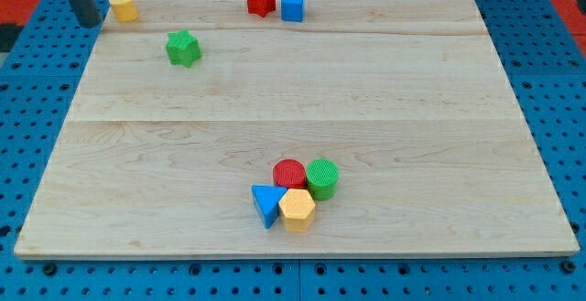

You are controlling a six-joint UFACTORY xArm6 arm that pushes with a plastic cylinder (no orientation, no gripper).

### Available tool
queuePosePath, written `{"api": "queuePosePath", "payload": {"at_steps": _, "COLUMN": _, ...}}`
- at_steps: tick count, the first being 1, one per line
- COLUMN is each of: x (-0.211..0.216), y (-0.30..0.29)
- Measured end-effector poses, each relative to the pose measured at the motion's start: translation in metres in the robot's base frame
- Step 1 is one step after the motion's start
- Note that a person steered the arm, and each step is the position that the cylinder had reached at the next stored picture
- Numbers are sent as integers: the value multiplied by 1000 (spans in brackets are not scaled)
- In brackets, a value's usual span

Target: Push the yellow heart a bit right

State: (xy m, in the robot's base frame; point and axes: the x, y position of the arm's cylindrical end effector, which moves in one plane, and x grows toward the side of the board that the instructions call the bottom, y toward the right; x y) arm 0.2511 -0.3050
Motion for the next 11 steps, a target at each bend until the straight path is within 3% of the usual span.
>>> {"api": "queuePosePath", "payload": {"at_steps": 3, "x": -59, "y": 0}}
{"api": "queuePosePath", "payload": {"at_steps": 7, "x": -51, "y": 29}}
{"api": "queuePosePath", "payload": {"at_steps": 11, "x": -1, "y": 47}}
